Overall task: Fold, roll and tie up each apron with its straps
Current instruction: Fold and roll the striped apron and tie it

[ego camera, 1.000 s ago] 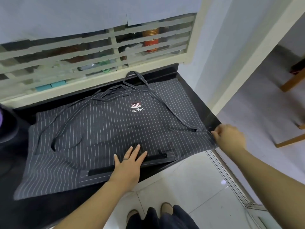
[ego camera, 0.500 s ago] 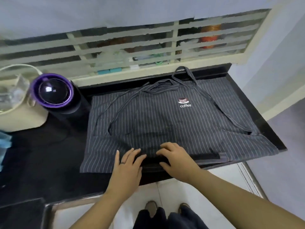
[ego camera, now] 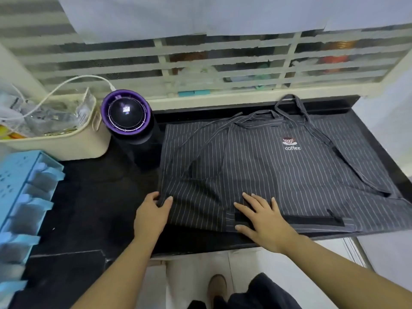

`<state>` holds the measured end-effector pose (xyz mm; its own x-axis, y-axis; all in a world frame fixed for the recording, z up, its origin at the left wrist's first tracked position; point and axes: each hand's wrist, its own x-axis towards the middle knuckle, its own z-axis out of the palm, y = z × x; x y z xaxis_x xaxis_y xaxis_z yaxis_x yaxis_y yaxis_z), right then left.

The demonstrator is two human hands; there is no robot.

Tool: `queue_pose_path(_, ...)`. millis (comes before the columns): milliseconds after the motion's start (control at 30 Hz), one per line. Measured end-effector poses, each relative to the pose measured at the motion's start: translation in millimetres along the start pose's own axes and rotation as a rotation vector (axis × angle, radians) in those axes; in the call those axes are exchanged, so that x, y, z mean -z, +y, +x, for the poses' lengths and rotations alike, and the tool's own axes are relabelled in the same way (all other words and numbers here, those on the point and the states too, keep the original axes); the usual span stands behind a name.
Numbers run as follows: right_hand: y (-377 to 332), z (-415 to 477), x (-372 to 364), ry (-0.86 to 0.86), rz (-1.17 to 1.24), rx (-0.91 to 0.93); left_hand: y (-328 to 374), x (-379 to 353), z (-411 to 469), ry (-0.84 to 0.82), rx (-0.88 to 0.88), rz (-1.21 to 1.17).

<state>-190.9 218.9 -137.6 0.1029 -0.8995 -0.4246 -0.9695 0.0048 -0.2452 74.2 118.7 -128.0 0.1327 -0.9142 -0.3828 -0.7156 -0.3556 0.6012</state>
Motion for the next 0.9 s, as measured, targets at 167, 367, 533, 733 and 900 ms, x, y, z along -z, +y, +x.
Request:
queue_pose_path(167, -6, 3, 8, 0.034, 0.03, -0.082, 9, 21, -2, -0.11, -0.097, -0.2)
queue_pose_path(367, -4, 7, 0, 0.008, -0.017, -0.184, -32, 43, -5, -0.273, -0.002, 0.194)
queue_pose_path(533, -5, 8, -1, -0.032, -0.049, -0.193, -32, 39, 7, -0.273, -0.036, 0.315)
queue_pose_path(733, -9, 3, 14, -0.056, -0.1, -0.144, -21, 49, 19, -0.555, -0.014, 0.751)
queue_pose_path(900, -11, 24, 50, -0.03, -0.042, -0.077, -1, 49, 32, -0.459, 0.0, 0.6)
